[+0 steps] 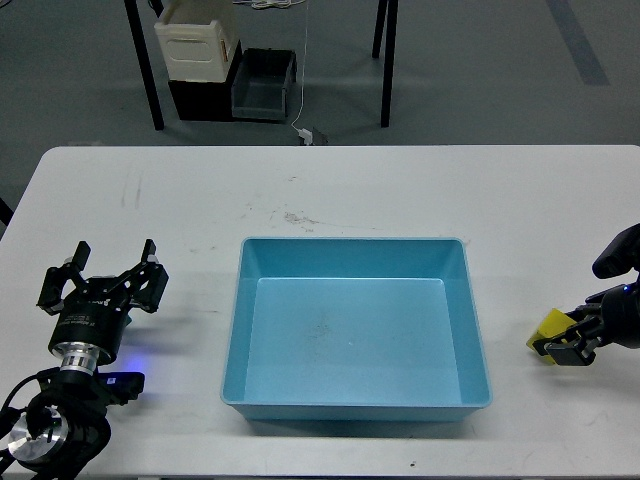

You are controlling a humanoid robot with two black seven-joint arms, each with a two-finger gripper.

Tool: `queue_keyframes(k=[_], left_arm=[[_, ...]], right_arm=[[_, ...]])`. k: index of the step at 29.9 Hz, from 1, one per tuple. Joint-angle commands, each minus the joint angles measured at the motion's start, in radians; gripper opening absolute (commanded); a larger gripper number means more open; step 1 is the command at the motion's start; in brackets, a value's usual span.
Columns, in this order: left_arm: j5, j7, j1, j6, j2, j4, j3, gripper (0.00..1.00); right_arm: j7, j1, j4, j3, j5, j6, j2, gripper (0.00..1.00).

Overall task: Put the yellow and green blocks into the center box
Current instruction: 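Lower the right gripper onto the yellow cube and close on it, then lift the yellow cube and carry it over the blue box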

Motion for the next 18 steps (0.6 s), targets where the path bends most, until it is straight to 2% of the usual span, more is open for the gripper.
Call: queue_keyframes(k=[1,4,9,13,18], left_arm=[[0.0,0.0,0.0,0.0,-0.001,0.0,0.0,1.0],[0.0,0.0,0.0,0.0,-0.001,0.0,0.0,1.0],[0.0,0.0,-0.002,0.0,-0.001,0.0,0.0,1.0],[0.0,0.0,-0.002,0.0,-0.001,0.0,0.0,1.0],[0.0,-0.008,-0.003,0.0,-0.001,0.0,0.0,1.0]], right_arm=[[0.0,0.011,-0.003,0.0,-0.007,0.001,-0.009,0.29],[0.0,0.031,-0.009,0.009,-0.007,0.0,-0.018,0.21],[0.0,0.158,-0.076,0.041,0.006,-0.006,-0.049,0.19],[0.0,0.25,-0.067,0.108,0.009,-0.005,-0.05,0.19],[0.0,0.391,-0.012,0.131,0.064,0.001,-0.03,0.1]])
